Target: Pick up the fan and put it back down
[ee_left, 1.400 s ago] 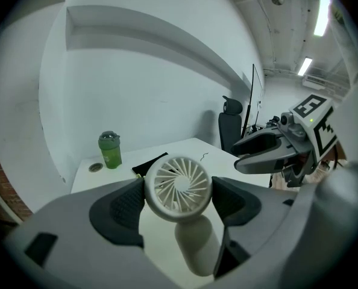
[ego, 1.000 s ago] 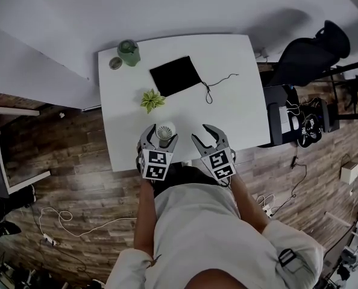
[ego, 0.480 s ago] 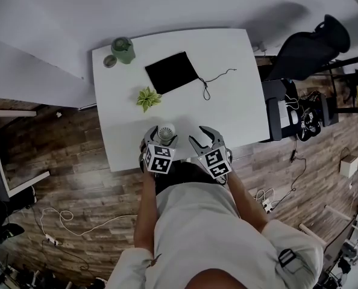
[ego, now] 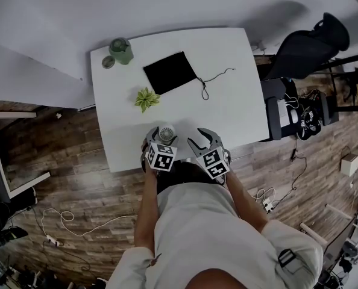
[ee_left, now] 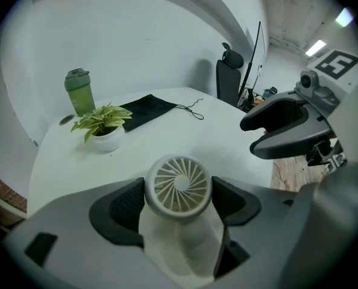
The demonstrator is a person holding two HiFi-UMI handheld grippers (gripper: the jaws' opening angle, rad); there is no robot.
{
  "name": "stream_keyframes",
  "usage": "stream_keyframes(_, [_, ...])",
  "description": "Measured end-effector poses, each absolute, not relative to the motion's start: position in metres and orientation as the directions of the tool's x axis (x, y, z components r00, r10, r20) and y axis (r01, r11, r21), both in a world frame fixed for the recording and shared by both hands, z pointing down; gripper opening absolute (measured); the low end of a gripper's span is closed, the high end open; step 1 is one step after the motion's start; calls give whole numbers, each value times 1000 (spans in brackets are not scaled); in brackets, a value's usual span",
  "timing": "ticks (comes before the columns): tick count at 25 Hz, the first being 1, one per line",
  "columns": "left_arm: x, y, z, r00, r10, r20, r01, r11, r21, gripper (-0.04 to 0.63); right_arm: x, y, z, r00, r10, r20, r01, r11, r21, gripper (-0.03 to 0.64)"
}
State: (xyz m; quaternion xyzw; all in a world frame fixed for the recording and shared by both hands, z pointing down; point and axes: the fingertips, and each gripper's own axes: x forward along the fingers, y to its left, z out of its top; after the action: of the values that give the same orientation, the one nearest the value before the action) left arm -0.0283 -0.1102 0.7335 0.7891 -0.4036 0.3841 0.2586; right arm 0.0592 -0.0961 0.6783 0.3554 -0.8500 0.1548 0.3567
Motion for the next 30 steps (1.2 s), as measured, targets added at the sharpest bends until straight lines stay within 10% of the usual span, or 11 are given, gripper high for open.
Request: stream_keyframes(30, [-39,-127,686,498,-526,690,-814,-558,163,356,53,-114,651,-465,-570,677,-763,646,20,216])
